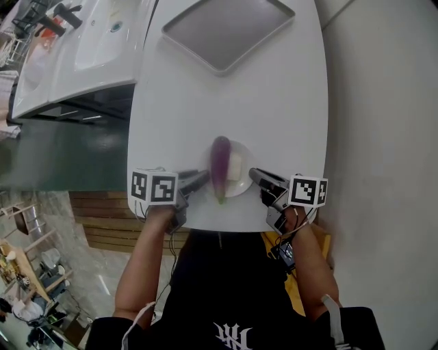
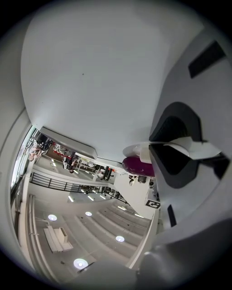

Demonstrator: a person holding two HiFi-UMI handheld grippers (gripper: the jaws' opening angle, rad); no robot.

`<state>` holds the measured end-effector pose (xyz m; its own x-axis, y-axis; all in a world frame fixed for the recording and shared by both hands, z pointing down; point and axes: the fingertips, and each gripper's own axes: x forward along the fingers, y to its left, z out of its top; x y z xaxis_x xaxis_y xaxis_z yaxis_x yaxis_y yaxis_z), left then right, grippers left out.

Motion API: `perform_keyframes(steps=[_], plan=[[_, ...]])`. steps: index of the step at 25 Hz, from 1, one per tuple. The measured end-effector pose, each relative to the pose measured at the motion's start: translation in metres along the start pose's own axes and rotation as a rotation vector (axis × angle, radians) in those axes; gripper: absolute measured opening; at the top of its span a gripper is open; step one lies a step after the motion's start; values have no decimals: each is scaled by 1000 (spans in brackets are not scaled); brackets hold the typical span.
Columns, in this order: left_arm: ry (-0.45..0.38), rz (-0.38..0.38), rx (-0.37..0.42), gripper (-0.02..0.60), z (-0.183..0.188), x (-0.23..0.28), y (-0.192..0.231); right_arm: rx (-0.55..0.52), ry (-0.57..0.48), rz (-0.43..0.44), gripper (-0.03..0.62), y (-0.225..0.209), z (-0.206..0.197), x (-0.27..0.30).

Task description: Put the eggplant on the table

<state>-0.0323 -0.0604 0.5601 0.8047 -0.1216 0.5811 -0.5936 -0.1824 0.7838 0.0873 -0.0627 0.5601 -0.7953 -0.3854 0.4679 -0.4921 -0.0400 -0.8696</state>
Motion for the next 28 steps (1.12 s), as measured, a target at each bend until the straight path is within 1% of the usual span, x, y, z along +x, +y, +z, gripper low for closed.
perform_keyframes(steps=[3, 7, 11, 14, 22, 24, 28], plan=[[33, 68, 61, 54, 0, 0, 7, -23, 4, -32, 17, -2, -1, 4], [65, 130, 121, 63, 0, 1, 10, -33, 9, -59, 17, -5, -3, 8], [110, 210, 200, 72, 2, 1, 10, -74, 24, -111, 18, -7, -3, 9], [133, 263, 251, 78, 4, 1, 9, -89, 32, -135, 18, -8, -4, 9], [192, 346, 330, 98, 3, 3, 11, -111, 41, -168, 20, -11, -5, 8], [201, 358, 346, 101, 3, 4, 10, -138, 43, -189, 21, -11, -4, 7], [230, 397, 384, 112, 1, 4, 11, -231, 64, -243, 28, -10, -4, 7]])
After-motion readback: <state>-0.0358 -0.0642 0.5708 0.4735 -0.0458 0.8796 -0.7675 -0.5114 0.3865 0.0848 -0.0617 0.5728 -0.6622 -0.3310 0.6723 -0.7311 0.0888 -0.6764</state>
